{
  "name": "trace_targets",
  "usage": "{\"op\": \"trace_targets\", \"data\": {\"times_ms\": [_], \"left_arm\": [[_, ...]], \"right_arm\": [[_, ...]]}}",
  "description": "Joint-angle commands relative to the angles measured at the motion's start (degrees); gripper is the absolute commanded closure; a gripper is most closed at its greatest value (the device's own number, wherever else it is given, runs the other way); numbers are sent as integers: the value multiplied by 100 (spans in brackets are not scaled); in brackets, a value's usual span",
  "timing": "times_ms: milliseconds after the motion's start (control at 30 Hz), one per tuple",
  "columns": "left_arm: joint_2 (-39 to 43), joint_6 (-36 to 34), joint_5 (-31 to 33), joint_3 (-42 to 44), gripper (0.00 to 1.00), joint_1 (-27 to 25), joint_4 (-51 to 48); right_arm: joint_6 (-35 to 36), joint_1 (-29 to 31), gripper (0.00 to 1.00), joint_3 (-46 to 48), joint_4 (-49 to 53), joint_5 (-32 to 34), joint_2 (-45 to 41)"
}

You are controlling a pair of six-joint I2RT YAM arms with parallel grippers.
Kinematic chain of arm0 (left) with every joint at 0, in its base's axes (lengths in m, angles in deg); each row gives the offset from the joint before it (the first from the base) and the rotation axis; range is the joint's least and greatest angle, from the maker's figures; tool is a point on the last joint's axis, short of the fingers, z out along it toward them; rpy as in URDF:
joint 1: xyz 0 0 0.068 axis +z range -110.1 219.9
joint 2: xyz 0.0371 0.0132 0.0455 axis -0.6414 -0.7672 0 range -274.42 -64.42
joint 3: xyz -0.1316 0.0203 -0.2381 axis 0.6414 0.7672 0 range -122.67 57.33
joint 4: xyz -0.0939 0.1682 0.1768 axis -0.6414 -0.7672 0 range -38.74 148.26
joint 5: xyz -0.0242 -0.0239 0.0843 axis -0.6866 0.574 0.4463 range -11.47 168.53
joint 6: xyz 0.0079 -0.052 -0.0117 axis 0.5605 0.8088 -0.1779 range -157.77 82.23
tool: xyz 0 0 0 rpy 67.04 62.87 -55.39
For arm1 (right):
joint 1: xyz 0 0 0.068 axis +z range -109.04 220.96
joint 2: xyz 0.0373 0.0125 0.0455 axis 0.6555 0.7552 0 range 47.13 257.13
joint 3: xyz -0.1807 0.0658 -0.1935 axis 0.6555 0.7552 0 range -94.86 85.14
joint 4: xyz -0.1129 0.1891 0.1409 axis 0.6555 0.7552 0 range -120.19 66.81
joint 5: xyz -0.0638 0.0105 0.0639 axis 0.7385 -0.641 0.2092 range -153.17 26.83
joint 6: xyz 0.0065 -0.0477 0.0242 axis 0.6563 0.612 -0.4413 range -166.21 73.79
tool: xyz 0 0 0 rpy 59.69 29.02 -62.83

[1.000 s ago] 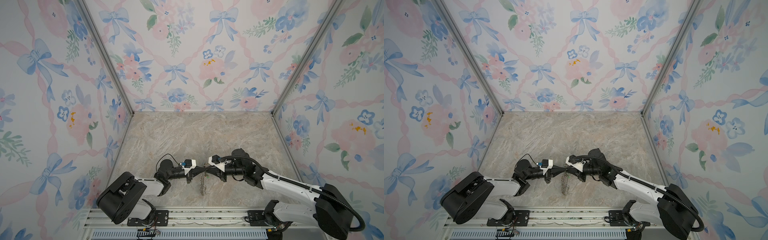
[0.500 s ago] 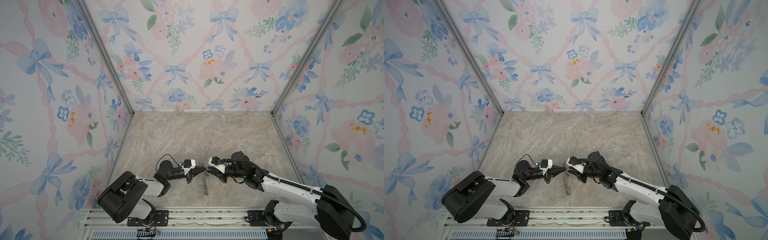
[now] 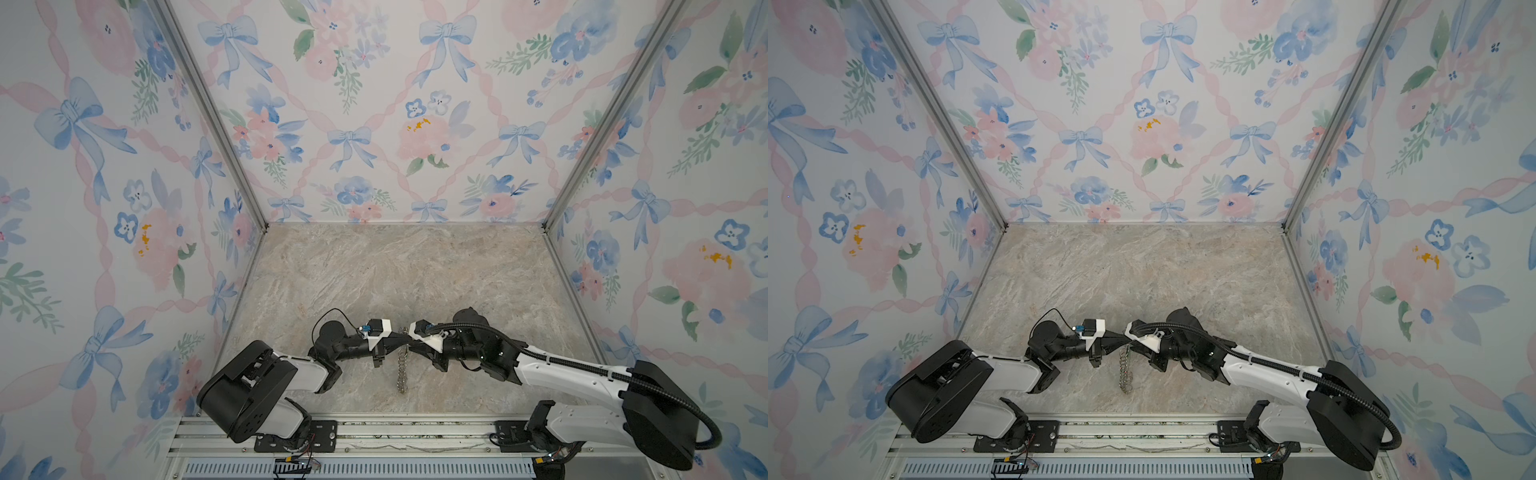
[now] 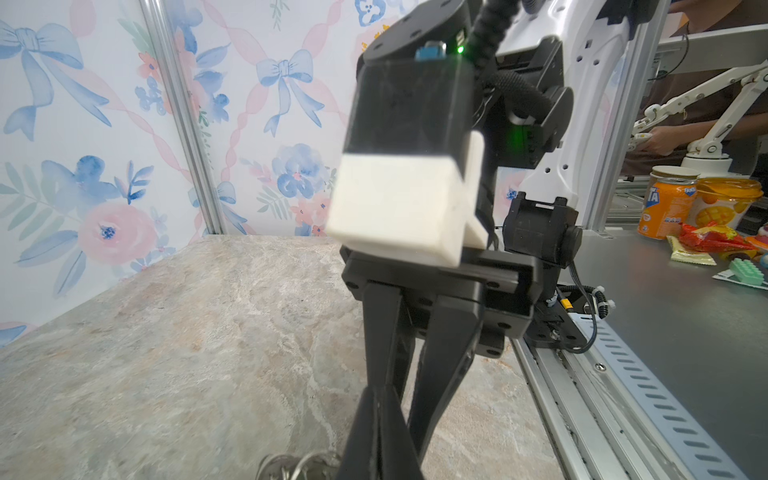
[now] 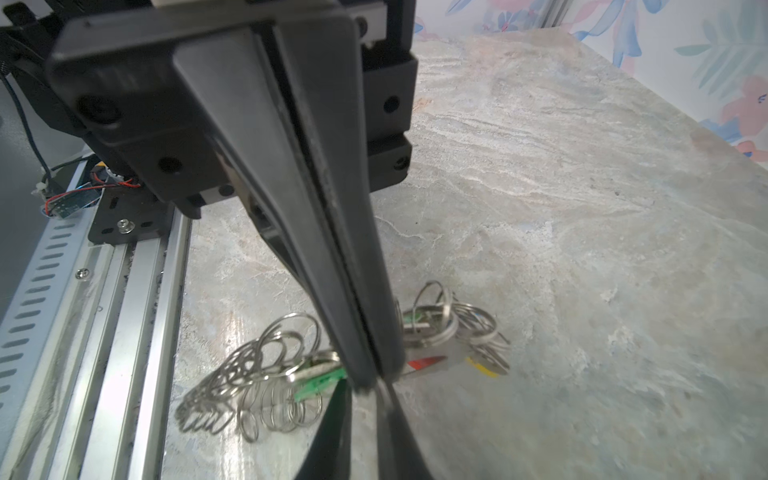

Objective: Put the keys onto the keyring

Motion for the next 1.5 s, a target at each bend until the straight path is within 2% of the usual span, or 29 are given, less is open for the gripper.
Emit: {"op": "trace_targets", "data": {"times_ms": [0,267,500,700,833,1067,1200,1300,1467], "left_arm": [[14,101,45,-3,100,-61,346],[-10,106,102,33,100,-61,375],[-5,107,444,54,100,-44,376],[33,-39,1346,119,100,-44,237],[38,-109,1561,146,100,-44,208],[60,-119,1598,147,100,-52,208],[68,-119,1613,151,100,-52,209],[91,-84,1641,149,100,-61,209],[86,-70,1751,147,100,-61,200]], "right_arm": [[39,80,85,-199,21,190,-57],[119,-197,82,-138,432,531,-581],[31,-347,80,-44,484,196,-816],[-642,-285,76,-92,478,71,-681],[-1368,-159,71,-172,453,95,-522],[-1796,449,62,-330,480,548,-92],[-2254,582,58,-572,794,1545,217],[-2324,582,58,-736,1095,2148,420],[-2420,582,65,-896,1152,2341,671]]}}
